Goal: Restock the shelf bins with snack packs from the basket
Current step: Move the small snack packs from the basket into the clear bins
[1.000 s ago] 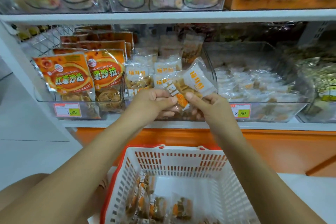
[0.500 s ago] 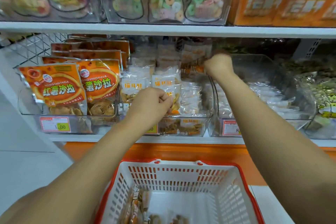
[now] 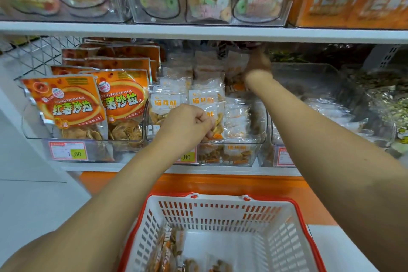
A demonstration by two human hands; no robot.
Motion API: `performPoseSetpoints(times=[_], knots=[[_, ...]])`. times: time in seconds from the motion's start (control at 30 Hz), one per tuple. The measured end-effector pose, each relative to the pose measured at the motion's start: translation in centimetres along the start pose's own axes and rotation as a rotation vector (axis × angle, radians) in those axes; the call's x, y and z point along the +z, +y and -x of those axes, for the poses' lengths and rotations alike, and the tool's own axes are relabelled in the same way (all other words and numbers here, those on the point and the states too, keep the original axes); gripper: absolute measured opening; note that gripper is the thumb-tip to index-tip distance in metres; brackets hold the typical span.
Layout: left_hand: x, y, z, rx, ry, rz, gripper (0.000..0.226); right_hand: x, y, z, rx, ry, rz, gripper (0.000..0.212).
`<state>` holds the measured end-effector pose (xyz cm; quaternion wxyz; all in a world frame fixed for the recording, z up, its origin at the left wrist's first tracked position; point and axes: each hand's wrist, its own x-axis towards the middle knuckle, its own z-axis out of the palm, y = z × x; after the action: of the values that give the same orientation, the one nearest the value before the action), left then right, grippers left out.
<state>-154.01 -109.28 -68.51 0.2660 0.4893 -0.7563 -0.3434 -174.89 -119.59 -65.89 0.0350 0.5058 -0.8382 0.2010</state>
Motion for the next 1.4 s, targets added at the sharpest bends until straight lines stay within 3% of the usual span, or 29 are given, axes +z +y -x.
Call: performPoseSetpoints(times=[0.1, 0.2, 0.43, 0.67, 0.87, 0.93, 1.03, 1.13, 1.2, 1.4], knots=[[0.0, 0.0, 0.1, -0.005, 0.004, 0.008, 0.02, 0.4, -0.1, 0.8, -0.031, -0.01, 0.131, 0.048], [0.1, 0.1, 0.1, 0.002, 0.009, 0.011, 0.021, 0.2, -0.9, 1.7, -0.115, -0.139, 0.207, 0.035], [0.1, 0.0, 0.1, 0.008, 0.009, -0.001, 0.022, 0.8, -1.6, 2.6, -0.274, -0.377, 0.245, 0.035], [0.0, 0.0, 0.1, -0.01, -0.006, 0.05, 0.02, 0.0, -1.5, 3.4, -0.304, -0.415, 0.222, 0.035], [0.4, -0.6, 0.9, 0.059, 0.029, 0.023, 0.022, -2.1, -0.1, 7.8, -0.229, -0.173, -0.051, 0.012], [0.5, -0.8, 1.5, 0.115, 0.066, 0.001, 0.028, -2.8, 0.5, 10.4, -0.252, -0.07, -0.168, 0.019], [0.3, -1.3, 2.8, 0.196, 0.106, -0.135, 0.043, -2.7, 1.6, 14.9, -0.386, 0.057, -0.328, 0.027], [0.1, -2.6, 4.3, 0.158, -0.002, -0.274, 0.046, -1.6, 2.6, 19.2, -0.573, 0.15, -0.401, 0.033], [-0.1, -4.4, 5.1, 0.077, -0.135, -0.36, 0.042, 0.0, 2.7, 21.0, -0.654, 0.096, -0.425, 0.035], [0.0, -13.4, 7.2, -0.188, -0.365, -0.724, 0.041, 10.1, 2.4, 25.4, -0.775, -0.417, -0.132, 0.033]])
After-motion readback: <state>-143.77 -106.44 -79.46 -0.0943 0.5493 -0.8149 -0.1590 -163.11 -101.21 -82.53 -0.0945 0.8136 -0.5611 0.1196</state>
